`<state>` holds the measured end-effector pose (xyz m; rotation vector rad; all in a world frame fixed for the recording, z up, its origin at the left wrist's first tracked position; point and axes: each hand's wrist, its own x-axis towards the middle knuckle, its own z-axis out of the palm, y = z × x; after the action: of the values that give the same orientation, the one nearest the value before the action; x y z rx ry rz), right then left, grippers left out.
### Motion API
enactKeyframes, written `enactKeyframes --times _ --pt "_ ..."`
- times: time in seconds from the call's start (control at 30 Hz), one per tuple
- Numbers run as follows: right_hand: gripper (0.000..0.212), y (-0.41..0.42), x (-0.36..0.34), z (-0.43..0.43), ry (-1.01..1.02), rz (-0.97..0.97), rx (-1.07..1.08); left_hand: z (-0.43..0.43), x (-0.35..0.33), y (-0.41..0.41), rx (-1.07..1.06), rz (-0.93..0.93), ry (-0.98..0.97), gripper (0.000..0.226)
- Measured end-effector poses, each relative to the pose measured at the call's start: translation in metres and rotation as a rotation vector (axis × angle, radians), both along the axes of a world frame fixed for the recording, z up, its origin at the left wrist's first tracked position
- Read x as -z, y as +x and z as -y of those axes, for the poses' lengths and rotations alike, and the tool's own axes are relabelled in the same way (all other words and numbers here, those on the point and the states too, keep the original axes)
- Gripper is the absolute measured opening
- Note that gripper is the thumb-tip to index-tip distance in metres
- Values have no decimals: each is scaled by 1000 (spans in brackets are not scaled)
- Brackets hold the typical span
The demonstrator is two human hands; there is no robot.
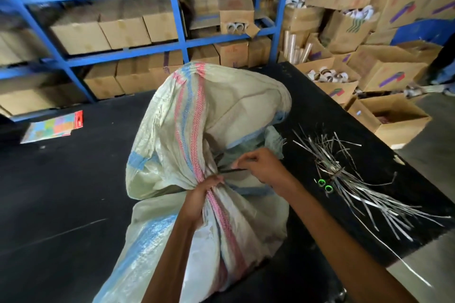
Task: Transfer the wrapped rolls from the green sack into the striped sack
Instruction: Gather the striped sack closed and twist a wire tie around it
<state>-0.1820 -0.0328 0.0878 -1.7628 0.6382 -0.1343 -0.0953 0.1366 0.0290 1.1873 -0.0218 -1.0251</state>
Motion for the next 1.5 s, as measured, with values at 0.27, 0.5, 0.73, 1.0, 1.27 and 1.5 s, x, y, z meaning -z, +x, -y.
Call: enactKeyframes --times 0.27,0.5,0.73,1.0,1.27,1.5 --pt "9 6 -7 18 14 -56 59 5 -3 9 -55 101 27 35" --pt "11 7 -6 43 -26 -112 109 5 44 72 -101 403 357 108" --pt "9 1 1 54 -58 -69 47 3 1 78 -26 718 496 101" --pt "15 -5 14 54 -152 -168 -130 0 -21 86 146 1387 779 92" --pt "23 8 31 42 -546 -349 -237 -8 -26 79 98 1339 535 60" --pt "38 47 43 5 -412 60 -300 -9 -14 73 101 1072 387 53"
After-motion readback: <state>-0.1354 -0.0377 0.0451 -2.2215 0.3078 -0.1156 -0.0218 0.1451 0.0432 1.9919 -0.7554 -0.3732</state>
